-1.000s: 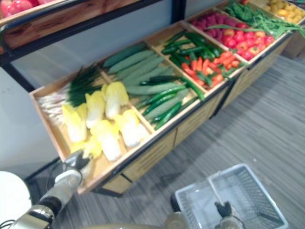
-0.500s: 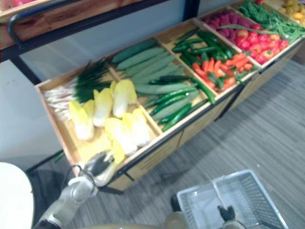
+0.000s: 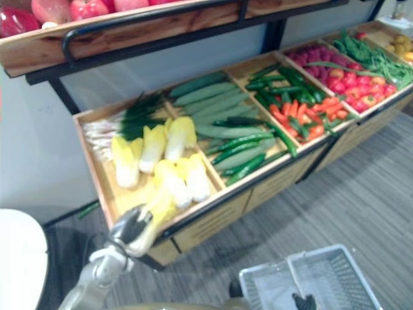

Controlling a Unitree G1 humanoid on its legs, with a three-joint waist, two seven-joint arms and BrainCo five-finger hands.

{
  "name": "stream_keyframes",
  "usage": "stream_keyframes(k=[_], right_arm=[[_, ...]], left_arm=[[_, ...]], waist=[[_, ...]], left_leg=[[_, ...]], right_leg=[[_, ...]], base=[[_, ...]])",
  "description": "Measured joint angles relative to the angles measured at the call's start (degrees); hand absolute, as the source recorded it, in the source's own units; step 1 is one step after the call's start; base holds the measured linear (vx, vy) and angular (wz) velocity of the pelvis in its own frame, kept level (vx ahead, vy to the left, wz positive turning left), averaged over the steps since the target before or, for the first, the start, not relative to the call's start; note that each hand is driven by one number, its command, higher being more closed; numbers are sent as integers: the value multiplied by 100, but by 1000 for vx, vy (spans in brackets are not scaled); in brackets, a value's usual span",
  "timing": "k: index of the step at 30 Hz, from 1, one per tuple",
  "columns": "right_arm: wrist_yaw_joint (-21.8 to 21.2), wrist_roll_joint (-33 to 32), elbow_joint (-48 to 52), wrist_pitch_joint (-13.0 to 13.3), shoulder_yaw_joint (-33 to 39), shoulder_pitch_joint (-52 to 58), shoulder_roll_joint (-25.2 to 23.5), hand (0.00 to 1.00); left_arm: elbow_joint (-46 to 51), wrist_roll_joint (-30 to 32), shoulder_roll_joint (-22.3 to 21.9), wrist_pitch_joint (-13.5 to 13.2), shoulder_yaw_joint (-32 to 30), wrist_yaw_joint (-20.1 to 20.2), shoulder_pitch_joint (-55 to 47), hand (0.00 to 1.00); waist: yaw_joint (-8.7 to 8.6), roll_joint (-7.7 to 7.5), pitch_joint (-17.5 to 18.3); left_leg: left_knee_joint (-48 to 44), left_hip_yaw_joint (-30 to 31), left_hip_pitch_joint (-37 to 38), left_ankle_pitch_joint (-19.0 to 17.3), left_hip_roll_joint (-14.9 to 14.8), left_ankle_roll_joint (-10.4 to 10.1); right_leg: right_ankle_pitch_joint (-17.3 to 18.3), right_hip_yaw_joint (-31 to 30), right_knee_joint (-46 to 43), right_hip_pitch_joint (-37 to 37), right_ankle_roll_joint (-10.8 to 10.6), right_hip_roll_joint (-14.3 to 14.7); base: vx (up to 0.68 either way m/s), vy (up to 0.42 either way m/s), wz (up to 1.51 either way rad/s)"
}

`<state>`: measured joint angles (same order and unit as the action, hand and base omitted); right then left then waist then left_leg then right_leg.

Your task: Pick vegetable in the basket

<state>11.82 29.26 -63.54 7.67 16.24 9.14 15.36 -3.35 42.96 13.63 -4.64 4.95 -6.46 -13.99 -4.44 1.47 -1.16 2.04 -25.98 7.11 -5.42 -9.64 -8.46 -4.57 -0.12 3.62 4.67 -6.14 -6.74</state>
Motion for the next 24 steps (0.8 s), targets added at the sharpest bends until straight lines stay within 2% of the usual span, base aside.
stream_keyframes(k=[3, 5, 12, 18, 21, 24], right_arm=[[-92, 2, 5, 0, -13, 7, -11, 100], [-108, 2, 5, 0, -46, 10, -12, 100], [-172, 3, 6, 2, -55, 4, -15, 100], [-242, 3, 4, 4, 113, 15, -23, 100], [-239, 1, 4, 10, 146, 33, -23, 100], [-229, -1, 6, 17, 147, 71, 17, 100]], left_arm=[[-238, 105, 5, 155, -704, -208, 3, 100], [-323, 107, 7, 269, -950, -269, 1, 100], [-282, 123, -1, 285, -1170, -385, 11, 100], [593, 279, -7, 427, -1538, -621, 12, 100], [1036, 233, -7, 297, -1545, -957, 40, 100], [1401, 175, 17, -17, -1513, -1304, 152, 100]], waist=[[14, -45, 80], [16, -64, 94], [10, -99, 124], [17, -90, 128], [11, -84, 131], [0, -56, 148]], left_leg=[[32, -1, 7, 15, 1, -5], [60, 1, 8, 17, 13, -3], [89, 23, 17, 19, 9, -1], [60, 34, 16, 19, 4, -1], [18, 44, 10, 19, 5, 0], [-18, 47, 6, 17, 3, 0]], right_leg=[[-1, 11, 39, -10, 1, 3], [-2, 22, 59, -13, 1, -4], [-7, 102, 155, -99, -2, -8], [-7, 108, 127, -104, -1, -13], [-7, 108, 109, -107, -1, -24], [-7, 100, 89, -101, -1, -24]], base=[[-1, -35, 2], [0, 0, 0], [22, -23, 4], [-30, -42, 1], [-57, -43, 1], [-58, -44, -1]])
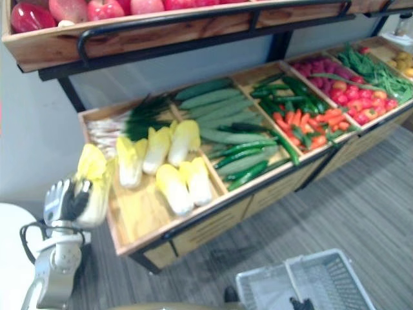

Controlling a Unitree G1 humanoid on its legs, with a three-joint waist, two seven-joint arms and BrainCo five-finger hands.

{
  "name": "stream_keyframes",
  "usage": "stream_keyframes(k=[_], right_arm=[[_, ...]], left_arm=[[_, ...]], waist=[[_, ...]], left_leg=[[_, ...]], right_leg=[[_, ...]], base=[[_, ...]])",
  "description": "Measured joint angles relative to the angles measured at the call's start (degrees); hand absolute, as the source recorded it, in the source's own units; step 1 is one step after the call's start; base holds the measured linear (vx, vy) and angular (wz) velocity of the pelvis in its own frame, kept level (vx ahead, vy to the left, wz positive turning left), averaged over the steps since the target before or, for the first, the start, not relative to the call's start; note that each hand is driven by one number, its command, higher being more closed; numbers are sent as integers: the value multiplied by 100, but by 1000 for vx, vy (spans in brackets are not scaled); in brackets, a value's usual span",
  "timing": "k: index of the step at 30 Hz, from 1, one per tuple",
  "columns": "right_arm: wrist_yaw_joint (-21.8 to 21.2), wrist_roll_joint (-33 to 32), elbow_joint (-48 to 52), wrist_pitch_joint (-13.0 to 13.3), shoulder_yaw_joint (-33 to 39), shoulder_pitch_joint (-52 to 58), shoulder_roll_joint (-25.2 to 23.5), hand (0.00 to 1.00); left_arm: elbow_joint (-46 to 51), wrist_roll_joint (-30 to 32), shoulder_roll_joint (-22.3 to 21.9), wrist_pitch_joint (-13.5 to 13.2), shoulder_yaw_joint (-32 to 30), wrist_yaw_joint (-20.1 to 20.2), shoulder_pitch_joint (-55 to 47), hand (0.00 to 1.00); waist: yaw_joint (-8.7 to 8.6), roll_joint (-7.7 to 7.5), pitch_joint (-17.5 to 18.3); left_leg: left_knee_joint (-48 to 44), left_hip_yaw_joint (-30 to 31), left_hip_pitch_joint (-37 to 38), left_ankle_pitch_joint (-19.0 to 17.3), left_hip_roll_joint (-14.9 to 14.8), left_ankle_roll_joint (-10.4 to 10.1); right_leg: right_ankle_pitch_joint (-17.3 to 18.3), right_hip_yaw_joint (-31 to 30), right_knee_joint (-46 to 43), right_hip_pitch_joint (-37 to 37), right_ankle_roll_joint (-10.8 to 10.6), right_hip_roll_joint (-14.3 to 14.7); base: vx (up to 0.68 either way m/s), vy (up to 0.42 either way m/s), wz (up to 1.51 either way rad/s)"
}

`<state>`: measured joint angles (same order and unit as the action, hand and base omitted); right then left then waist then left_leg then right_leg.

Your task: Pick vegetable in the basket

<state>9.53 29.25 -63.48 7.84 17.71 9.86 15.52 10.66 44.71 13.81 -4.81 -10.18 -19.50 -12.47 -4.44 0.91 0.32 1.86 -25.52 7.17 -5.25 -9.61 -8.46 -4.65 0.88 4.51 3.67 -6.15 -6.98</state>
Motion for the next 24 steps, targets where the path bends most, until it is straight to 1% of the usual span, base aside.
stream_keyframes(k=[1, 3, 4, 7, 9, 11, 12, 15, 16, 18, 19, 20, 22, 24], right_arm=[[1, 0, 0, 0, -1, 9, 20, 100], [1, -2, 3, 2, -16, 30, 126, 100], [0, -1, 5, 6, -21, 27, 164, 100], [-8, 0, 15, 33, -34, 14, 514, 100], [-20, 1, 39, 33, -135, -46, 712, 100], [-48, 5, 212, 36, -349, -130, 973, 100], [-59, 5, 266, 45, -404, -157, 1041, 100], [-141, 4, 698, 93, -837, -270, 1484, 100], [-141, 6, 774, 113, -945, -307, 1566, 100], [-180, 13, 1153, 197, -1321, -464, 1848, 100], [-205, 14, 1235, 223, -1404, -504, 1908, 100], [-248, 13, 1379, 228, -1496, -534, 1976, 100], [-260, 12, 1883, 210, -1769, -639, 2069, 100], [-262, 13, 2321, 209, -2058, -759, 2121, 100]], left_arm=[[53, -82, 15, -40, 32, -73, 34, 100], [191, -374, 58, -258, 106, -245, 174, 100], [243, -417, 92, -285, 126, -274, 192, 100], [491, -638, 507, -598, 348, -271, 301, 100], [639, -746, 560, -703, 468, -271, 425, 100], [716, -988, 751, -901, 780, -225, 453, 100], [725, -1086, 796, -939, 881, -196, 465, 100], [727, -1496, 1108, -1173, 1562, 15, 659, 100], [727, -1543, 1163, -1204, 1692, 35, 694, 100], [812, -1765, 1353, -1355, 2267, 214, 870, 100], [851, -1783, 1390, -1379, 2394, 258, 911, 100], [892, -1967, 1430, -1437, 2585, 353, 983, 100], [958, -2416, 1495, -1582, 3038, 511, 1190, 100], [1004, -2710, 1518, -1596, 3349, 622, 1349, 100]], waist=[[-2, 13, 9], [-4, 56, 36], [-5, 68, 44], [-7, 108, 69], [-8, 105, 63], [0, 94, 56], [-7, 91, 54], [-6, 74, 40], [-4, 75, 39], [2, 64, 29], [-1, 62, 28], [-1, 52, 15], [6, 56, -88], [2, 58, -120]], left_leg=[[-2, -1, 0, 0, 1, 0], [-4, -2, 1, -4, 14, 1], [-4, -4, 1, -6, 18, 3], [-6, -58, 16, -23, 59, 14], [-5, -96, 28, -24, 82, 16], [-1, -249, 140, -46, 88, 21], [-1, -287, 162, -53, 90, 23], [-6, -633, 327, -130, 97, 15], [-18, -720, 375, -153, 98, 4], [-59, -1131, 493, -256, 109, -20], [-68, -1219, 520, -274, 112, -27], [-112, -1358, 569, -316, 107, -50], [-184, -1839, 803, -408, 69, -121], [-322, -2195, 861, -500, 31, -174]], right_leg=[[0, -2, -5, 2, 0, -1], [-3, -20, -6, 14, -3, -8], [-5, -29, -4, 17, -6, -8], [-60, -118, 41, 17, 24, -5], [-96, -169, 63, 22, 17, -10], [-120, -346, 48, 12, 26, 23], [-136, -398, 48, 14, 26, 29], [-177, -763, 44, 31, -31, 73], [-183, -830, 32, 44, -41, 86], [-208, -1216, -51, 183, -81, 173], [-208, -1303, -62, 208, -81, 197], [-213, -1419, -62, 223, -88, 230], [-242, -1811, -83, 224, -115, 357], [-293, -2119, -139, 329, -95, 499]], base=[[-48, -37, -2], [-32, -25, -3], [-25, -20, -5], [-6, -6, -10], [-15, -14, -15], [-31, -24, -29], [-57, -32, -40], [-73, -34, -49], [-71, -38, -74], [-77, -42, -83], [-60, -51, -73], [-31, -51, -73], [-20, -46, -93], [-18, -35, -91]])
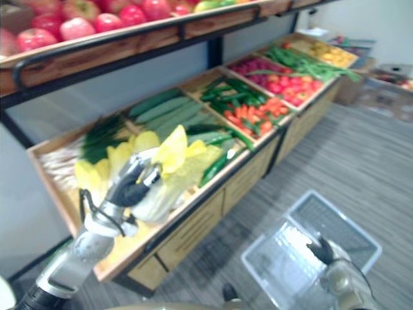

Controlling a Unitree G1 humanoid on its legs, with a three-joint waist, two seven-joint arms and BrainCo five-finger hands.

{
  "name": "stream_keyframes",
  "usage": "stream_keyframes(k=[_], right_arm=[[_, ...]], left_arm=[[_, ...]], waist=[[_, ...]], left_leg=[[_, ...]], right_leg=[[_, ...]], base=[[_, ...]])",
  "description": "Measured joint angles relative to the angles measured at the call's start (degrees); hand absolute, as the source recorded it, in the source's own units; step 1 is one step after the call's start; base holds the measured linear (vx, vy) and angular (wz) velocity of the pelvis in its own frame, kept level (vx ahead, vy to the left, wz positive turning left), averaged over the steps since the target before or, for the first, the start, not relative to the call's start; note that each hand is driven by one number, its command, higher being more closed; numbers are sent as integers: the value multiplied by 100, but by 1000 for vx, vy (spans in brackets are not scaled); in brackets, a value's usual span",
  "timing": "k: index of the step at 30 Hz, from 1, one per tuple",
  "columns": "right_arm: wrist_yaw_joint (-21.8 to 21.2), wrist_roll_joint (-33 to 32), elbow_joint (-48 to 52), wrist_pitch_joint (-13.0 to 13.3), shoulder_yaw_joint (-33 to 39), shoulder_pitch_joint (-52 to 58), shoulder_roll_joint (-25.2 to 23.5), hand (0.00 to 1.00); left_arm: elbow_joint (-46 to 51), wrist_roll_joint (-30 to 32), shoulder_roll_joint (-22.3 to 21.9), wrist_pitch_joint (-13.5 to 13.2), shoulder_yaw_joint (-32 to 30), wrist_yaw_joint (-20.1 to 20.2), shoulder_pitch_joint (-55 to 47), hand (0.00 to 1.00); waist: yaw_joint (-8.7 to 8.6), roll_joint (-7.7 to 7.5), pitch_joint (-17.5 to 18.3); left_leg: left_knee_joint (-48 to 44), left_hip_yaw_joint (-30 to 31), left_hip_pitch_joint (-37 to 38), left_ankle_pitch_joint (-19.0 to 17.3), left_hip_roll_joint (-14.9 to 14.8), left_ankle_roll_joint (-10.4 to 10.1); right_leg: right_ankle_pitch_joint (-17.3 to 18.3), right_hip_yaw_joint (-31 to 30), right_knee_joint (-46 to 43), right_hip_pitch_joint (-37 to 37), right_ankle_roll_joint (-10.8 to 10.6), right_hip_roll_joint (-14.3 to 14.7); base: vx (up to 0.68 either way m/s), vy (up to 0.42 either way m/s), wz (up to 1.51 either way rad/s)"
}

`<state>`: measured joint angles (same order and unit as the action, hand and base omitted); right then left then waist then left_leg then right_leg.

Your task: Pick vegetable in the basket

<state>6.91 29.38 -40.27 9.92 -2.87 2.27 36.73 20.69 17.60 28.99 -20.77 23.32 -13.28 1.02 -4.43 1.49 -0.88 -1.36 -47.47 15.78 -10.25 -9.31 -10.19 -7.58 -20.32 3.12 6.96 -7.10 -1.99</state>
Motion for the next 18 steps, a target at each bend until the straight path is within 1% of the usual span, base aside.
stream_keyframes(k=[2, 3, 4, 5, 8, 9, 12, 14, 15, 18], right_arm=[[-7, 2, 468, -2, -268, -230, 88, 100], [-11, 3, 601, -5, -350, -327, 107, 100], [-27, 4, 861, -4, -548, -539, 167, 100], [-52, 5, 1059, -3, -757, -766, 209, 100], [-98, 4, 1402, 4, -1227, -1147, 295, 100], [-121, 3, 1554, 7, -1497, -1368, 296, 100], [-255, -11, 1819, 64, -2112, -1735, 345, 100], [-290, -14, 1954, 93, -2314, -1876, 361, 100], [-400, -21, 2081, 123, -2474, -2018, 405, 100], [-501, -70, 2306, 194, -2634, -2174, 565, 100]], left_arm=[[0, -180, 35, 1, 345, 97, 349, 100], [1, -212, 55, -2, 411, 136, 424, 100], [0, -408, 99, 2, 569, 239, 579, 100], [0, -457, 126, 2, 738, 302, 711, 100], [-4, -633, 197, 1, 1230, 490, 968, 100], [-4, -656, 253, 0, 1457, 575, 1106, 100], [-12, -1063, 275, 0, 1966, 878, 1382, 100], [-33, -1213, 278, -1, 2210, 982, 1503, 100], [-126, -1415, 270, -2, 2473, 1141, 1581, 100], [-422, -1521, 263, 5, 2874, 1346, 1712, 100]], waist=[[1, -22, -197], [-4, 9, -221], [-5, 12, -327], [-3, 6, -420], [-8, 39, -455], [-8, 64, -532], [-8, 142, -601], [-2, 134, -609], [-11, 133, -609], [-17, 129, -611]], left_leg=[[-269, -402, 89, -149, -74, -55], [-360, -529, 94, -194, -98, -76], [-530, -765, 127, -285, -168, -104], [-713, -1012, 171, -376, -242, -149], [-1039, -1381, 163, -515, -409, -219], [-1172, -1611, 252, -561, -485, -258], [-1427, -1972, 343, -695, -663, -330], [-1547, -2081, 330, -751, -726, -346], [-1665, -2157, 329, -804, -781, -365], [-1806, -2279, 338, -870, -841, -387]], right_leg=[[-35, -361, -103, 106, -24, 164], [-64, -471, -139, 155, -19, 216], [-90, -686, -165, 203, -49, 311], [-117, -876, -211, 258, -27, 438], [-190, -1175, -256, 382, -20, 636], [-196, -1335, -285, 383, -28, 744], [-197, -1555, -366, 433, -29, 961], [-197, -1638, -424, 508, -30, 1031], [-207, -1702, -438, 541, -46, 1088], [-218, -1796, -473, 586, -62, 1157]], base=[[-19, -54, -96], [-28, -51, -100], [-25, -55, -99], [-27, -52, -99], [8, -33, -71], [13, -11, -59], [-9, -7, -52], [-22, -19, -33], [-31, -39, -28], [-26, -39, -23]])
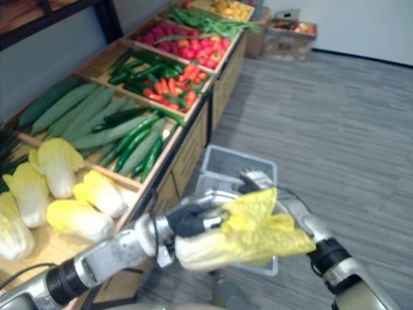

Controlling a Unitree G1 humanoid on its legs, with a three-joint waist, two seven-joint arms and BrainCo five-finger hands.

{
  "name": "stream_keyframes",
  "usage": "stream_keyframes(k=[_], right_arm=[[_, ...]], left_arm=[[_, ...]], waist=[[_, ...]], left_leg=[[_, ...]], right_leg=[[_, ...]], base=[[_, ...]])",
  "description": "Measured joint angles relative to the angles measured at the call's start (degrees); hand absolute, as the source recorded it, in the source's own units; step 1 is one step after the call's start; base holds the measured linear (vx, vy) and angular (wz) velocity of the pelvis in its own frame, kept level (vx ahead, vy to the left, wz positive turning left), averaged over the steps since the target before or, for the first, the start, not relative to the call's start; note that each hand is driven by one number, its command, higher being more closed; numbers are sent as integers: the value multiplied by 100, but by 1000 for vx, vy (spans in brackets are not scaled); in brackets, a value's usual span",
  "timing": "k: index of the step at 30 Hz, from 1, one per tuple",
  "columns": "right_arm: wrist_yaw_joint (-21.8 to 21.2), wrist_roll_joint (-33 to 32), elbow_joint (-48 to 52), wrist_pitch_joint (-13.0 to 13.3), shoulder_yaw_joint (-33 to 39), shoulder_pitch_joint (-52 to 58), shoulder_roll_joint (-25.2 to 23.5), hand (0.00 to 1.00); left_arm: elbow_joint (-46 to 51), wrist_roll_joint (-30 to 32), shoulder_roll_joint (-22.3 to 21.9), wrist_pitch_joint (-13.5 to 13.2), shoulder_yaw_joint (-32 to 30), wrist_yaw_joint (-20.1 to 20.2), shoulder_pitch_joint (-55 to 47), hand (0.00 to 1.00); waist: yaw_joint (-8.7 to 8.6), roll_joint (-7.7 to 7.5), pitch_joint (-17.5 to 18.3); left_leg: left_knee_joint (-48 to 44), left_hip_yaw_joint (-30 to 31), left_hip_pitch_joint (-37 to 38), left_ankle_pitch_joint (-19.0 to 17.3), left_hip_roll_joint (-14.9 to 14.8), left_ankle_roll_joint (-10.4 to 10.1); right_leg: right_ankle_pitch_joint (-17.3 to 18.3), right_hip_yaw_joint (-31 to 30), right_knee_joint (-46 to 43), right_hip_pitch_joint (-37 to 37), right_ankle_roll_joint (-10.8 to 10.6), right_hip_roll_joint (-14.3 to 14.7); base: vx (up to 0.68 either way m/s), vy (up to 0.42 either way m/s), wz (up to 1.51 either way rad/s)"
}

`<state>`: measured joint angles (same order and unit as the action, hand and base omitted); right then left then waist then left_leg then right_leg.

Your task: Pick vegetable in the basket

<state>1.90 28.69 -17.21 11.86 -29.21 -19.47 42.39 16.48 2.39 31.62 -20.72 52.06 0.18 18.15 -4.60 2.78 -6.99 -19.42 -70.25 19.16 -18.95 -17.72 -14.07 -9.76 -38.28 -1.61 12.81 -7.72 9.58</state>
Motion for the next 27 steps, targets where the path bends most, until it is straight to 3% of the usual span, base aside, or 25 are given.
stream_keyframes(k=[7, 14, 19, 23, 27], right_arm=[[-202, -16, 356, 48, -309, -346, 223, 100], [-238, -92, 525, 139, -662, -659, 214, 100], [-275, -270, 495, 148, -764, -673, 208, 100], [-380, -272, 263, 141, -762, -672, 155, 100], [-385, -281, 101, 133, -726, -671, 115, 100]], left_arm=[[-1049, 30, -83, 12, 822, 417, 214, 100], [-2577, 1009, -635, 30, 1000, 510, 429, 100], [-3781, 1392, -1226, 247, 568, 432, 447, 100], [-4881, 1652, -1913, 526, -257, -82, 498, 100], [-5564, 2136, -2126, 765, -537, -509, 847, 100]], waist=[[-98, -28, -16], [-284, -64, -36], [-329, -161, -95], [-453, -183, -113], [-565, -271, -286]], left_leg=[[-230, -142, 9, -102, -108, -33], [-283, -168, 8, -139, -122, -13], [-259, -131, 0, -149, -65, 15], [-59, 45, -42, -127, 137, 83], [-50, 204, -135, -179, 288, 207]], right_leg=[[-14, -140, -47, 60, -23, 102], [-15, -168, -36, 66, -36, 115], [-43, -178, -10, 52, -24, 63], [-98, -156, 178, -21, -84, -135], [-155, -149, 273, -15, -170, -337]], base=[[-6, -44, -12], [15, -41, -2], [4, -24, 0], [1, -8, 9], [-24, -10, 12]])
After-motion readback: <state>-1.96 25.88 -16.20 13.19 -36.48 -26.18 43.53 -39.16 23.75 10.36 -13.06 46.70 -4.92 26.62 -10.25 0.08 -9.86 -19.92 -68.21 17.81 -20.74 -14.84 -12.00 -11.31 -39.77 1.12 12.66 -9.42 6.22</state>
